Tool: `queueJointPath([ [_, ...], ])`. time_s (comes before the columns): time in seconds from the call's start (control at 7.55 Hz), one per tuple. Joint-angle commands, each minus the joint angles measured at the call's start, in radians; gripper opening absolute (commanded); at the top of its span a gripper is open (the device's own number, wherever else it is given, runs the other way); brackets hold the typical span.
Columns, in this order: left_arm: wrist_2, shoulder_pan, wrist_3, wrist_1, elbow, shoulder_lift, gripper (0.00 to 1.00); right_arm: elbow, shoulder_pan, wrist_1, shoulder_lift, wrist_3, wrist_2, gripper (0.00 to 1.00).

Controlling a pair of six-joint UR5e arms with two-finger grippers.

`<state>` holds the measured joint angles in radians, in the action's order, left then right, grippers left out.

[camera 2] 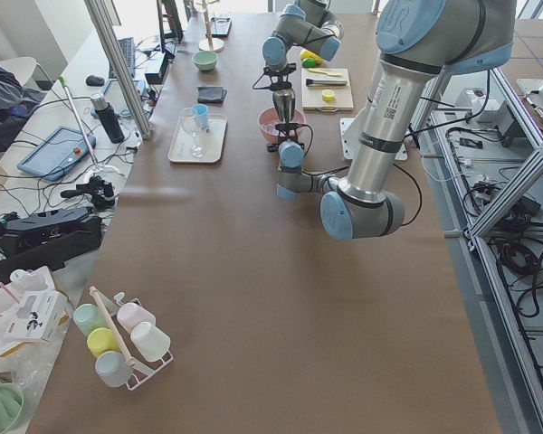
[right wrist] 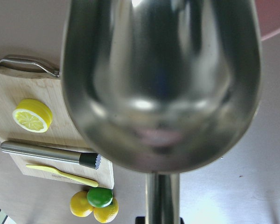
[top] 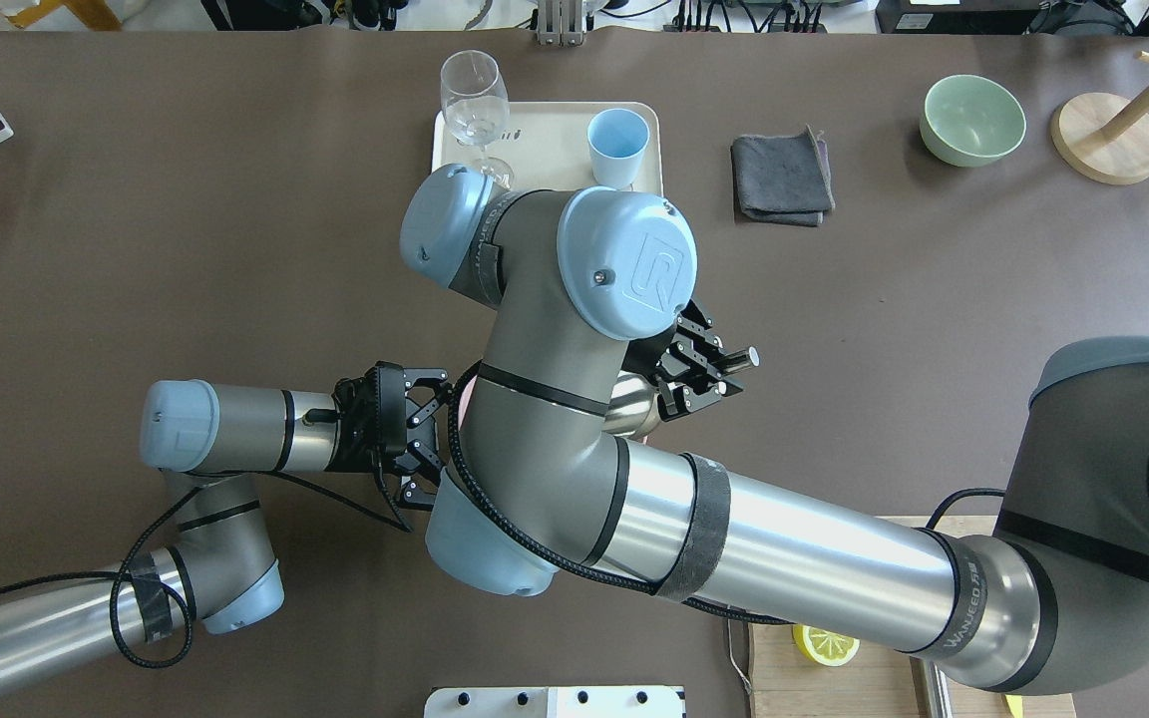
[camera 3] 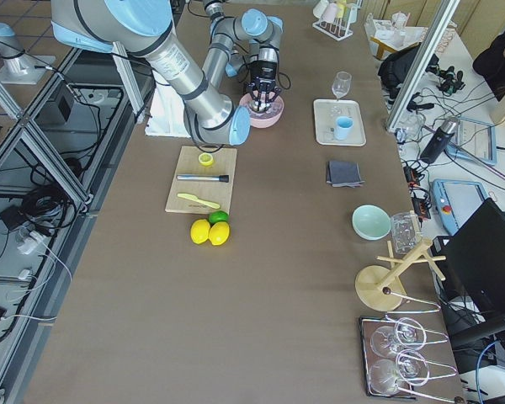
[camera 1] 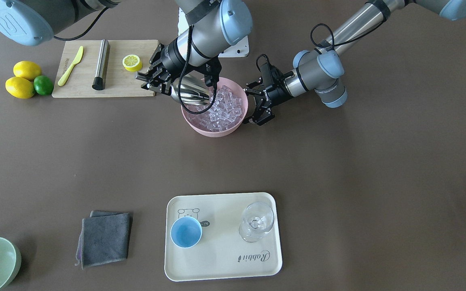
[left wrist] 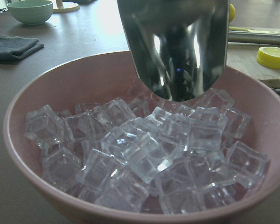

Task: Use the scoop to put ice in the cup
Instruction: 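Push the scoop down into the ice cubes with the right gripper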

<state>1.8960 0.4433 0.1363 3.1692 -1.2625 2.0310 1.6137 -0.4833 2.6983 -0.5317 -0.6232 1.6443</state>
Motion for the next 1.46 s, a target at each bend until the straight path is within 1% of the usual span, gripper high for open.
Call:
queueJointPath([
  [0.0,0.000,0.000,0.000,0.000,0.000,0.000,0.98,0.006,-0.005,0.031,-0.004,-0.004,-0.024,0.00],
  [0.13,0.000,0.000,0.000,0.000,0.000,0.000,0.98,0.003,-0.005,0.037,-0.005,-0.004,-0.035,0.00],
  [0.53,0.000,0.000,-0.001,0.000,0.000,0.000,0.98,-0.055,-0.005,0.044,0.007,0.013,-0.061,0.00],
  [0.79,0.000,0.000,-0.001,0.000,0.000,0.000,0.98,-0.125,-0.006,0.041,0.048,0.036,-0.061,0.00],
  [1.06,0.011,0.000,-0.001,0.000,0.000,0.000,0.98,-0.158,-0.005,0.028,0.070,0.086,-0.054,0.00],
  [1.32,0.012,0.002,-0.001,0.002,0.000,0.000,0.98,-0.204,-0.003,-0.050,0.072,0.126,-0.047,0.00],
])
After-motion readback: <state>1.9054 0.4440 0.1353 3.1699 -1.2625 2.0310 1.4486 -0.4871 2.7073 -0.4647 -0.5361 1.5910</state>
